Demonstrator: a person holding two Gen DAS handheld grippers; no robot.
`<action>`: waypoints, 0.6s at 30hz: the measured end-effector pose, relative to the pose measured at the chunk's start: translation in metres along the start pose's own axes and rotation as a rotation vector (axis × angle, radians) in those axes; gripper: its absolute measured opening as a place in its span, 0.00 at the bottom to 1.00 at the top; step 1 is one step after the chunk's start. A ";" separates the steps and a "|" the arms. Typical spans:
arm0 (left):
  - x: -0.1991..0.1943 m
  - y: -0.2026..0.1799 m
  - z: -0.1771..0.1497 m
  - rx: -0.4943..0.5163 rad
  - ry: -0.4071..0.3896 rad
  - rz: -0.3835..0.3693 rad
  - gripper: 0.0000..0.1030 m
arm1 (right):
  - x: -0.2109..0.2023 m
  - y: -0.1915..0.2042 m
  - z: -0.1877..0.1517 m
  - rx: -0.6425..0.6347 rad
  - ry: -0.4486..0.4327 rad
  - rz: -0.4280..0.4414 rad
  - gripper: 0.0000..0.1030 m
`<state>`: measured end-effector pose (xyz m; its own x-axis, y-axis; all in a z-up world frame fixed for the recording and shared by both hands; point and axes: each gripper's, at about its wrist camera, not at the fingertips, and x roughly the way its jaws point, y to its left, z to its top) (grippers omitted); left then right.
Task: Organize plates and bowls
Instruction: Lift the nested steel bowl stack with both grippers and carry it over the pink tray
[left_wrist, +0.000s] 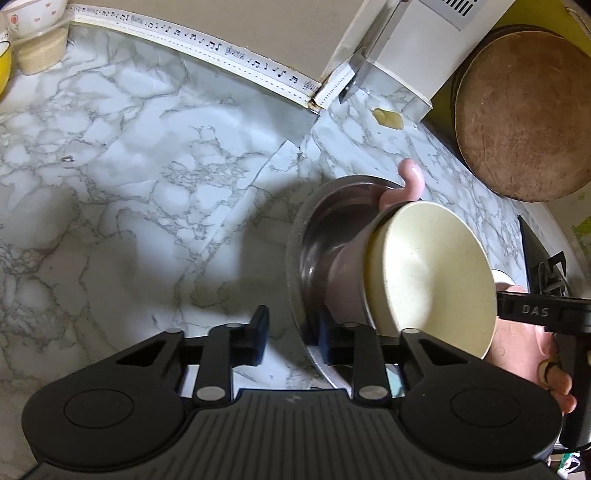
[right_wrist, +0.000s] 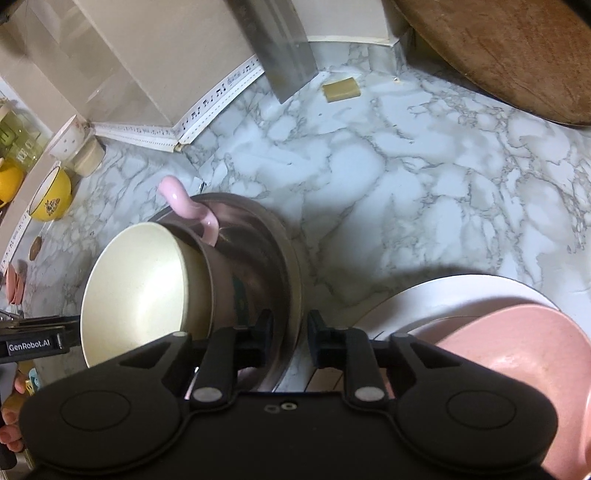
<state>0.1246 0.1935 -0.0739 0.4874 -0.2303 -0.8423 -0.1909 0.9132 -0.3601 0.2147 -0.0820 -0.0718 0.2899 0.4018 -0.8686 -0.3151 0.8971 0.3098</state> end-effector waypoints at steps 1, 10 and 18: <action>0.000 -0.001 0.000 -0.002 -0.001 -0.002 0.20 | 0.001 0.001 -0.001 -0.003 -0.001 -0.007 0.17; -0.001 -0.007 0.001 0.014 -0.012 0.011 0.12 | 0.001 0.004 -0.003 -0.003 -0.013 -0.042 0.12; -0.003 -0.009 -0.001 0.027 -0.033 0.041 0.12 | -0.002 0.013 -0.005 -0.016 -0.038 -0.077 0.12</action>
<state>0.1239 0.1861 -0.0682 0.5076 -0.1818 -0.8422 -0.1885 0.9304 -0.3144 0.2053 -0.0720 -0.0684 0.3480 0.3392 -0.8740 -0.3047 0.9226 0.2367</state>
